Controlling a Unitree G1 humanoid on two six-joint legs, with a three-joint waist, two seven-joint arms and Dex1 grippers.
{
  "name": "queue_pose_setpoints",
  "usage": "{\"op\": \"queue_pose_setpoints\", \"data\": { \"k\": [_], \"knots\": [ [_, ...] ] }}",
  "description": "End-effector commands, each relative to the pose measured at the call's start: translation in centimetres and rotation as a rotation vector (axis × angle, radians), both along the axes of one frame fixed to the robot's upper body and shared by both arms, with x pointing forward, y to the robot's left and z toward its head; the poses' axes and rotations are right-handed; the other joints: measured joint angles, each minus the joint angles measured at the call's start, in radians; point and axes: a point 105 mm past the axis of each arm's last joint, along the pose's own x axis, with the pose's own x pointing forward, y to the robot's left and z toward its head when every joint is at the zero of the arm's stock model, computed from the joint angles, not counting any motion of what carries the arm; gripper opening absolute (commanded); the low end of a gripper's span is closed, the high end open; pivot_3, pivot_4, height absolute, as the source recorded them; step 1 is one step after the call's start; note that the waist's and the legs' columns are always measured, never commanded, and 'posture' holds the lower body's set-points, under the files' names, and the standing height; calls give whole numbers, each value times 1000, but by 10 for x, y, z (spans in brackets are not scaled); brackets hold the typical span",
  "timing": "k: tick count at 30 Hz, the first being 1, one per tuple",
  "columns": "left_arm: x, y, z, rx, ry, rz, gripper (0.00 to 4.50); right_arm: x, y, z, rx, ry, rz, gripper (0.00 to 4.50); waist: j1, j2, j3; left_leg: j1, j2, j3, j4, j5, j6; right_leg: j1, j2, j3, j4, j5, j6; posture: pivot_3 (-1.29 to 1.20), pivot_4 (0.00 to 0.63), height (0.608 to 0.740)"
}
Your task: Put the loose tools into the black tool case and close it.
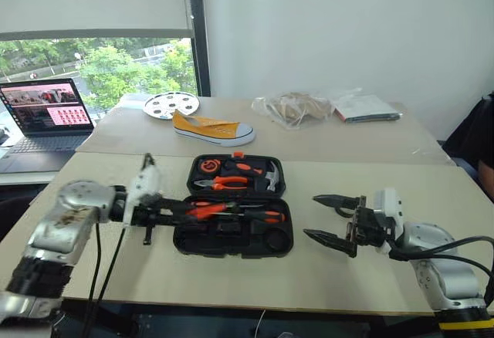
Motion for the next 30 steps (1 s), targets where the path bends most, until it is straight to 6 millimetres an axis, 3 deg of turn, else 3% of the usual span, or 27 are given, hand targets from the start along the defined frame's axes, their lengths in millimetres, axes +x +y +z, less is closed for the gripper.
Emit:
{"op": "queue_pose_setpoints", "data": {
  "k": [1,12,16,25,30],
  "knots": [
    [23,-4,-12,115,-73,4,443,-7,5,14,14,-46,17,4500,0,0,0,0,0,0,0,0,0,0,1,0,0,0,0,0,150,740],
    [34,-5,-27,225,-54,-21,443,-12,6,14,27,-40,-3,4500,-4,-1,1,-1,0,0,1,-2,4,0,0,-1,0,-2,4,0,150,740],
    [29,-9,-32,242,-20,-59,443,-11,7,14,31,-38,-1,4500,-3,-1,1,-1,-1,0,1,-3,6,0,-1,-1,0,-2,5,0,150,740],
    [39,-19,-40,248,-4,7,443,-11,10,14,33,-28,7,4500,0,-1,0,0,-2,0,2,-3,6,0,-1,-1,0,-3,5,0,150,740],
    [37,-13,-45,314,19,20,443,-12,12,15,35,-23,15,4500,0,-1,0,0,-2,0,3,-3,7,1,-2,-1,1,-2,6,0,150,740]
  ]
}}
